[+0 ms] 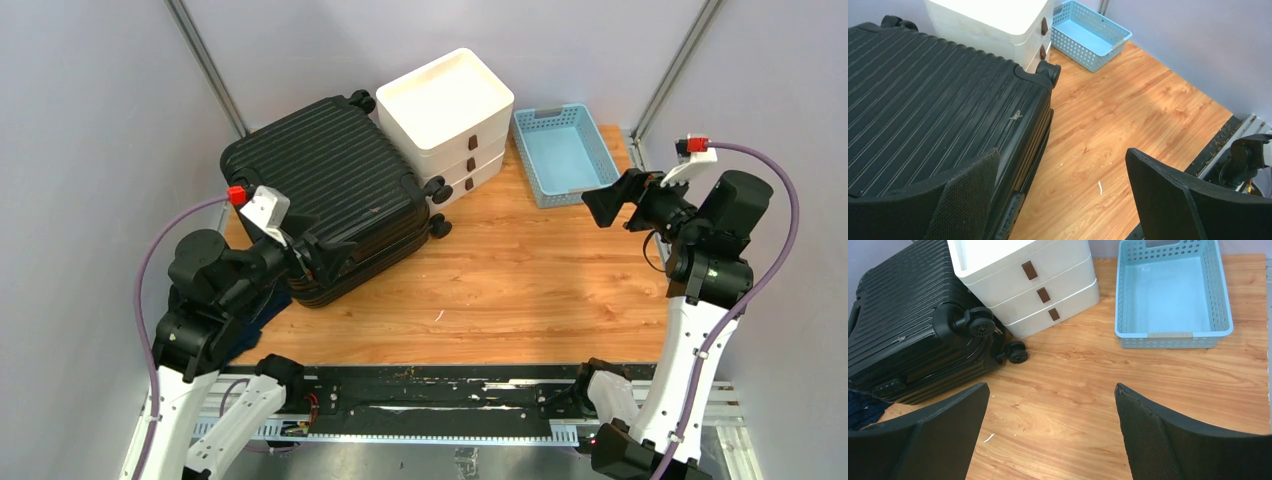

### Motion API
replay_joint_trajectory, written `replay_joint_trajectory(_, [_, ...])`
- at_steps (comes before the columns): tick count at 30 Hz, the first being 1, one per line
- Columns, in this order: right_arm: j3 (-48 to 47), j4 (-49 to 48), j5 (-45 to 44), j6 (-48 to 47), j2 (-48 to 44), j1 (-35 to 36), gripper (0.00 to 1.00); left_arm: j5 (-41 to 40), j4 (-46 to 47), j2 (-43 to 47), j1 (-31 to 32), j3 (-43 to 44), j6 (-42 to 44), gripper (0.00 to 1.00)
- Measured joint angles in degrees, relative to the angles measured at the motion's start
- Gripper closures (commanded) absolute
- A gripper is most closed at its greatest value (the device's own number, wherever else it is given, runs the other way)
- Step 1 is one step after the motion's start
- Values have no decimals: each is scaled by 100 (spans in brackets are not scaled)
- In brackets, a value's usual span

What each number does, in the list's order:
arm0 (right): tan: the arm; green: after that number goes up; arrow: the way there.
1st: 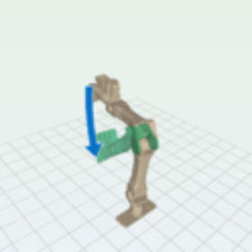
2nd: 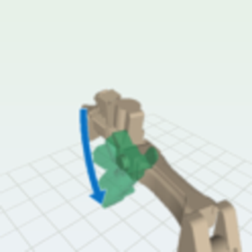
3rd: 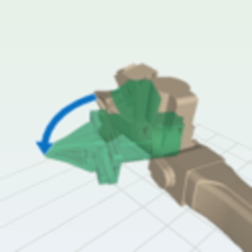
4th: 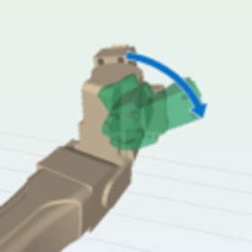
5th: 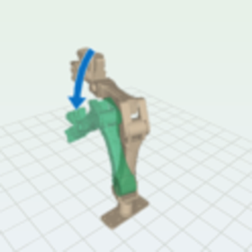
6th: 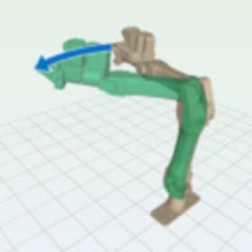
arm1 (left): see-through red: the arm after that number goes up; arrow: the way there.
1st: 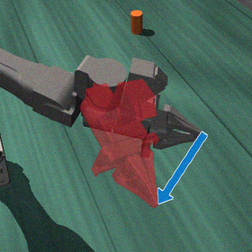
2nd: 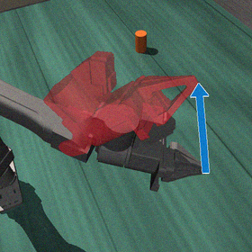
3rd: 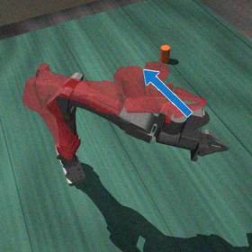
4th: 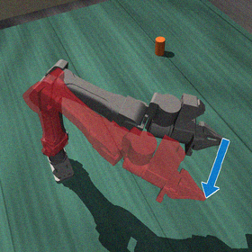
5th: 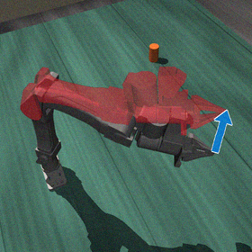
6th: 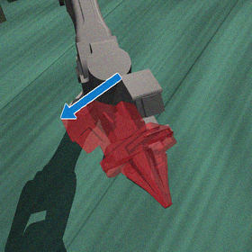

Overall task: Open, take out, and arrange the luggage
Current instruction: Adjust the distractor at the corner of the board.

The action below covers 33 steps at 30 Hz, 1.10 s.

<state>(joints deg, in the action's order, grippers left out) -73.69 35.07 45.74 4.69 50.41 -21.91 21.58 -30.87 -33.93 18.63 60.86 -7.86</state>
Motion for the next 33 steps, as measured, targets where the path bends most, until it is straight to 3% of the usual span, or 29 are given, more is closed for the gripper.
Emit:
replay_joint_trajectory(16, [398, -223, 245, -472, 9, -17, 0, 127, 107, 98, 0, -514, 94, 0])
replay_joint_trajectory(22, [481, 389, 1316, -2662, 411, 216, 0, 146, 518, -4, 0, -1047, 293, 0])
replay_joint_trajectory(27, [214, 903, 1014, -3851, 863, 1051, 0, 116, 820, -295, 0, -1440, 420, 0])
replay_joint_trajectory(33, [-94, 846, 269, -4301, 1574, 1753, 0, 48, 1062, -315, 0, -1513, 520, 0])
